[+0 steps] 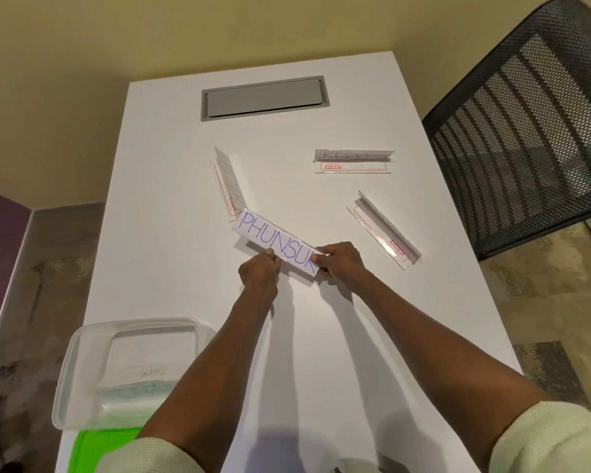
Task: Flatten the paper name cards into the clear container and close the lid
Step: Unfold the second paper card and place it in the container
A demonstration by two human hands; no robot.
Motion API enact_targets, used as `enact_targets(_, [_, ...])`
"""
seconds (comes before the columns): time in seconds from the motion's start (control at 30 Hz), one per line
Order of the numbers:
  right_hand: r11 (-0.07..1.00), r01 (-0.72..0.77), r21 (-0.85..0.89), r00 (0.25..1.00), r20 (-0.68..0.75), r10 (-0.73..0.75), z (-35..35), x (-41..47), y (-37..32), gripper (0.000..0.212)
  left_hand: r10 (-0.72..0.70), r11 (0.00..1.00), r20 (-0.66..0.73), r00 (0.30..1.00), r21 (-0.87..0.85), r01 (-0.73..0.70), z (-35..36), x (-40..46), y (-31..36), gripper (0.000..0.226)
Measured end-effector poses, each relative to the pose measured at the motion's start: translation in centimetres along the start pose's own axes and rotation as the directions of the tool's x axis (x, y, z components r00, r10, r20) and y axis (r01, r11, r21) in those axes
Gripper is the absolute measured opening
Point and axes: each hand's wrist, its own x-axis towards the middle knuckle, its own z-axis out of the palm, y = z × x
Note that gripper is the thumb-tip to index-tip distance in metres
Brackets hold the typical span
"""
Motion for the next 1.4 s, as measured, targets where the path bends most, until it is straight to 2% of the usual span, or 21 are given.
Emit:
enact_targets(0.1, [0.99,0.089,-0.107,0.994,-0.052,-0.095,-0.4,0.5,0.3,0.027,-0.103,0.992,-0.001,0.995,-0.071,0.103,-0.5,0.3,-1.6,0.006])
enact_targets(0.17, [0.973,0.119,-0.196,0.99,-0.047,-0.131,-0.7,0.8,0.6,0.03,-0.126,0.991,0.077,0.989,-0.033,0.129,-0.7,0.6,-2.6,0.012])
enact_targets(0.23, [0.964,0.115,-0.241,0.99,-0.049,-0.13,-0.9,1.3,0.9,0.035,-0.144,0.989,0.068,0.987,-0.027,0.147,-0.6,0.6,-3.3,0.013])
enact_targets(0.3, [0.96,0.11,-0.259,0.99,-0.053,-0.127,-1.1,1.7,1.2,0.035,-0.164,0.986,0.005,0.986,-0.027,0.164,-0.4,0.2,-3.5,0.013])
enact_targets(0.4, [0.953,0.117,-0.279,0.99,-0.046,-0.135,-1.5,2.0,1.3,0.033,-0.166,0.986,0.09,0.982,0.009,0.166,-0.4,0.3,-4.3,0.032])
enact_targets(0.63, [0.963,0.129,-0.235,0.99,-0.026,-0.139,-2.4,2.9,2.1,0.033,-0.282,0.958,0.2,0.938,-0.003,0.288,-0.7,1.2,-5.2,0.044])
enact_targets(0.7, [0.959,0.127,-0.253,0.99,-0.028,-0.139,-2.4,3.1,2.2,0.032,-0.321,0.943,0.221,0.921,-0.017,0.333,-1.0,1.4,-5.2,0.04])
enact_targets(0.8, [0.951,0.137,-0.275,0.989,-0.021,-0.149,-2.4,3.1,2.4,0.032,-0.33,0.941,0.182,0.926,-0.011,0.338,-1.6,1.2,-4.8,0.021])
enact_targets(0.87, [0.954,0.136,-0.267,0.989,-0.022,-0.147,-2.4,3.1,2.5,0.033,-0.321,0.945,0.177,0.93,0.002,0.326,-1.9,1.0,-4.5,0.02])
enact_targets(0.97, [0.955,0.125,-0.269,0.99,-0.033,-0.139,-2.4,3.2,2.6,0.032,-0.278,0.961,0.182,0.943,0.05,0.274,-2.8,0.9,-4.1,0.026])
enact_targets(1.07, [0.956,0.129,-0.263,0.99,-0.017,-0.138,-2.6,3.3,2.7,0.032,-0.159,0.958,0.126,0.979,0.259,0.122,-3.8,0.6,-3.6,0.01])
enact_targets(1.13, [0.946,0.133,-0.296,0.991,0.01,-0.136,-2.8,3.5,2.4,0.035,-0.04,0.922,0.068,0.997,0.388,0.011,-4.4,0.2,-2.9,0.01])
enact_targets(1.23, [0.869,0.17,-0.465,0.985,0.081,-0.15,-3.1,3.5,1.7,0.047,0.135,0.775,0.052,0.989,0.617,-0.138,-5.4,0.9,-1.6,0.01])
enact_targets(1.33, [0.831,0.193,-0.522,0.981,0.12,-0.153,-3.7,3.5,1.4,0.061,0.197,0.676,0.087,0.977,0.709,-0.199,-6.8,1.9,-0.9,0.008])
enact_targets(1.4, [0.806,0.207,-0.555,0.978,0.111,-0.175,-4.0,3.6,1.6,0.065,0.318,0.559,0.105,0.942,0.782,-0.276,-7.4,2.0,-0.6,0.011])
